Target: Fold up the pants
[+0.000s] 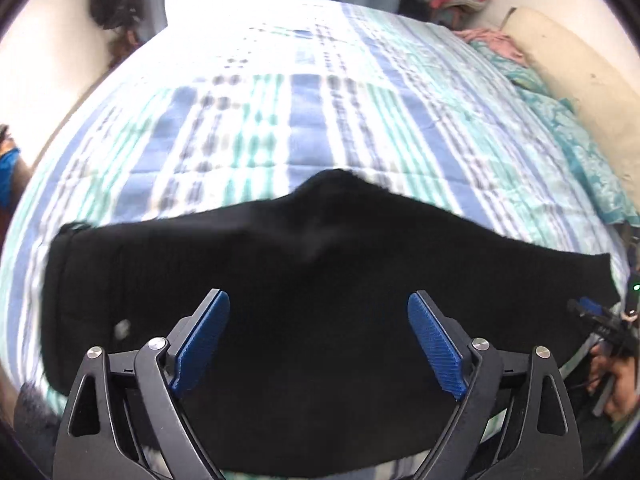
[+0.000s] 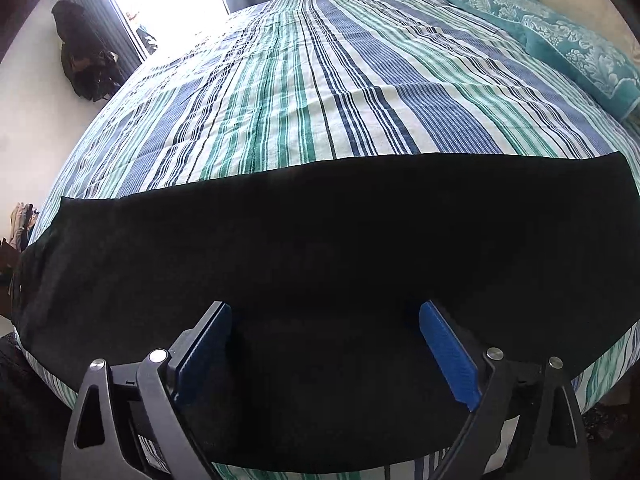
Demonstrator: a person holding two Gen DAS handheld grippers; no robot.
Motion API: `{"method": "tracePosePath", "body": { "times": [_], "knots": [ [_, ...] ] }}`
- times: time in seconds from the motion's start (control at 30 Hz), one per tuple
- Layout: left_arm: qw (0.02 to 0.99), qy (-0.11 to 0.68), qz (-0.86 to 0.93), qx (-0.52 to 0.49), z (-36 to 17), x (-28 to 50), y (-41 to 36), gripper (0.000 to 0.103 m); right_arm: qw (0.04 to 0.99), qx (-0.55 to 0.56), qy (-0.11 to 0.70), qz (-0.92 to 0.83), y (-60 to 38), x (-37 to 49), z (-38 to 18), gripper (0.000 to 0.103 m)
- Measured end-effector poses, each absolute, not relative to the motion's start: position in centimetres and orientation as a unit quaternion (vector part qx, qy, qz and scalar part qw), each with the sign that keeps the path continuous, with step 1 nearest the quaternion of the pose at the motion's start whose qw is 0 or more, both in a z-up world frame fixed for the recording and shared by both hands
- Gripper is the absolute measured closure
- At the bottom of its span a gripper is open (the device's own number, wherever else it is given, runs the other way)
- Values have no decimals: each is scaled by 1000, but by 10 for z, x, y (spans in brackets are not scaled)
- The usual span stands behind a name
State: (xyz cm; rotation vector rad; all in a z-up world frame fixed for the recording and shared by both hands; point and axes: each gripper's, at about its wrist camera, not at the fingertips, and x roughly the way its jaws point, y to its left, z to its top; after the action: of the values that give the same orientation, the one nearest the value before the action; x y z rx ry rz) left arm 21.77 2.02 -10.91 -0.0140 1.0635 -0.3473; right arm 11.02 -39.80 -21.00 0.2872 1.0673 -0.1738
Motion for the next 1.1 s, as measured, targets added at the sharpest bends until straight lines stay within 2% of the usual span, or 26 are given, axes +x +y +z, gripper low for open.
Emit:
{"method": "tracePosePath", "body": {
  "times": [0.1,0.23,0.33,0.43,0.7,0.83,0.87,0.93,1.1],
  "knots": [
    [833,521,-187,6,-132,265,-14,11,849,115,509,-85,-394,114,-212,4],
    [800,579,-152,-46,-182,321,-18,13,853,113,503,-81,-393,113,-213,3],
    [827,547,-112,-55,-172,327,-13,12,854,108,502,-78,-392,111,-214,3],
    [827,552,-74,-74,-169,338,4,13,854,107,504,-74,-392,112,-215,1],
    [869,489,-28,-65,-117,265,98,9,854,105,504,-76,-392,114,-216,0],
    [840,536,85,9,-153,240,145,7,854,106,504,-76,-392,114,-216,0],
    [825,554,107,6,-167,238,158,5,854,106,504,-77,-392,114,-216,0],
    [823,554,105,-64,-169,228,182,5,853,107,504,-80,-392,115,-217,0],
    [856,509,52,-70,-134,199,144,7,859,122,490,-83,-393,112,-204,1]
  ]
}}
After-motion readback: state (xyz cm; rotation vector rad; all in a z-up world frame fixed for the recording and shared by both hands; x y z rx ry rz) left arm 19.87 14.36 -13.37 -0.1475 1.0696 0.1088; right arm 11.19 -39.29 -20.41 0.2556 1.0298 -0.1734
